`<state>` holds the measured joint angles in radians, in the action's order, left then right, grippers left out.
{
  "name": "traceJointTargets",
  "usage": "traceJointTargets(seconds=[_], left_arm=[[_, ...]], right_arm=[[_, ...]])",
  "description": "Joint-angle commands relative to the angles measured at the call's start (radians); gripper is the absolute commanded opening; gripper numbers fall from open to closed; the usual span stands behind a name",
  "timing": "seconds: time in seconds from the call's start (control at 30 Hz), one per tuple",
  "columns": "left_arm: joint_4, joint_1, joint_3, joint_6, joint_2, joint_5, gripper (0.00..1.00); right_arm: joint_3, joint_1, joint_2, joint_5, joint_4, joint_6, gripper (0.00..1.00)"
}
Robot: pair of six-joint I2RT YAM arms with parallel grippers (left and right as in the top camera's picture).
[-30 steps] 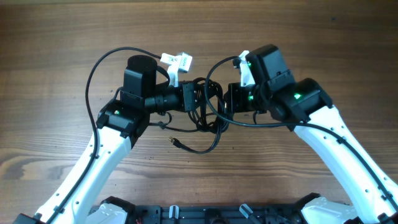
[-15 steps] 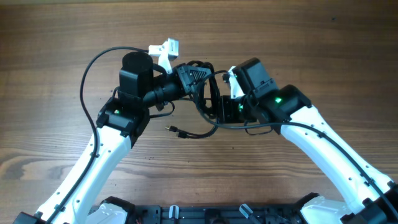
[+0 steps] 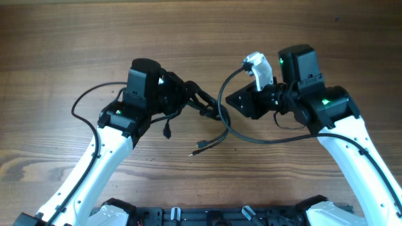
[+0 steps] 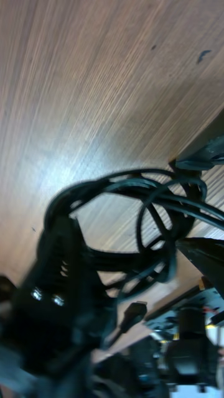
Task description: Untangle cables
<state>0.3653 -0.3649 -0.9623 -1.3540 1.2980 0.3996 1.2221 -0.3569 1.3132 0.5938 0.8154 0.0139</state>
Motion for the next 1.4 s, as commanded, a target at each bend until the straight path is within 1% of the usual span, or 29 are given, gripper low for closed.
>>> traceJointTargets(seconds=[0.0,0.03,0.1,0.17,0.2,0.23,0.27,0.3,0.37,0.4,0.43,0.53,0.57,0.63,0.67,0.73,0.83,0.9,0.97,1.03,1.07,1.13,1.2,1.27,1.3,1.37], left_arm=[[0.02,0.006,-0.017,-0.148,0.001,-0.023,0.04],[0.025,0.013,-0.017,-0.116,0.001,-0.014,0.04],[0.039,0.045,-0.017,0.0,0.001,0.035,0.04],[0.076,0.092,-0.017,0.08,0.001,0.099,0.04],[0.105,0.122,-0.017,0.134,0.001,0.123,0.04],[0.13,0.152,-0.017,0.182,0.001,0.14,0.04],[0.167,0.187,-0.017,0.212,0.001,0.14,0.04],[0.174,0.206,-0.017,0.222,0.001,0.137,0.04],[0.171,0.229,-0.017,0.2,0.001,0.113,0.04],[0.171,0.23,-0.017,0.15,0.001,0.085,0.04],[0.171,0.23,-0.017,0.084,0.001,0.061,0.04],[0.171,0.229,-0.017,-0.018,0.001,0.055,0.04],[0.172,0.229,-0.017,-0.051,0.001,0.055,0.04],[0.185,0.229,-0.017,-0.104,0.001,0.055,0.04],[0.194,0.229,-0.017,-0.126,0.001,0.055,0.04],[0.199,0.21,-0.017,-0.128,0.001,0.051,0.04],[0.198,0.169,-0.017,-0.128,0.001,0.044,0.04],[0.195,0.137,-0.017,-0.128,0.001,0.036,0.04],[0.19,0.108,-0.017,-0.131,0.001,0.037,0.04],[0.186,0.084,-0.017,-0.174,0.001,0.037,0.04],[0.176,0.079,-0.017,-0.178,0.001,0.037,0.04],[0.15,0.075,-0.017,-0.178,0.001,0.05,0.04],[0.145,0.075,-0.017,-0.177,0.001,0.06,0.04],[0.142,0.075,-0.017,-0.177,0.001,0.069,0.04],[0.132,0.075,-0.017,-0.171,0.001,0.083,0.04],[0.097,0.074,-0.017,-0.08,0.001,0.105,0.04]], right_arm=[[0.019,-0.05,-0.001,0.066,0.01,-0.189,0.37],[0.019,-0.066,0.004,0.066,0.01,-0.209,0.37],[0.019,-0.114,0.02,0.058,0.007,-0.247,0.37],[0.019,-0.154,0.03,0.058,-0.021,-0.241,0.37],[0.019,-0.169,0.031,0.058,-0.044,-0.207,0.37],[0.019,-0.183,0.031,0.058,-0.076,-0.142,0.37],[0.019,-0.206,0.032,0.058,-0.113,-0.051,0.36],[0.019,-0.222,0.032,0.055,-0.133,0.002,0.36],[0.019,-0.257,0.035,0.003,-0.174,0.144,0.4],[0.019,-0.281,0.04,-0.07,-0.192,0.262,0.43],[0.019,-0.306,0.052,-0.163,-0.198,0.395,0.45],[0.019,-0.362,0.105,-0.316,-0.202,0.64,0.44],[0.019,-0.375,0.128,-0.336,-0.216,0.679,0.43],[0.019,-0.386,0.182,-0.334,-0.264,0.73,0.4],[0.019,-0.386,0.203,-0.327,-0.286,0.737,0.39],[0.019,-0.386,0.23,-0.323,-0.328,0.748,0.36],[0.019,-0.386,0.236,-0.324,-0.357,0.749,0.36],[0.019,-0.386,0.236,-0.324,-0.368,0.748,0.36],[0.019,-0.386,0.243,-0.328,-0.368,0.748,0.32],[0.019,-0.386,0.263,-0.327,-0.362,0.749,0.3],[0.019,-0.386,0.273,-0.327,-0.358,0.748,0.29],[0.019,-0.386,0.3,-0.321,-0.354,0.749,0.25],[0.019,-0.386,0.32,-0.304,-0.355,0.748,0.15],[0.019,-0.386,0.331,-0.301,-0.354,0.748,0.15],[0.019,-0.386,0.345,-0.286,-0.349,0.744,0.14],[0.019,-0.386,0.37,-0.248,-0.344,0.737,0.12]])
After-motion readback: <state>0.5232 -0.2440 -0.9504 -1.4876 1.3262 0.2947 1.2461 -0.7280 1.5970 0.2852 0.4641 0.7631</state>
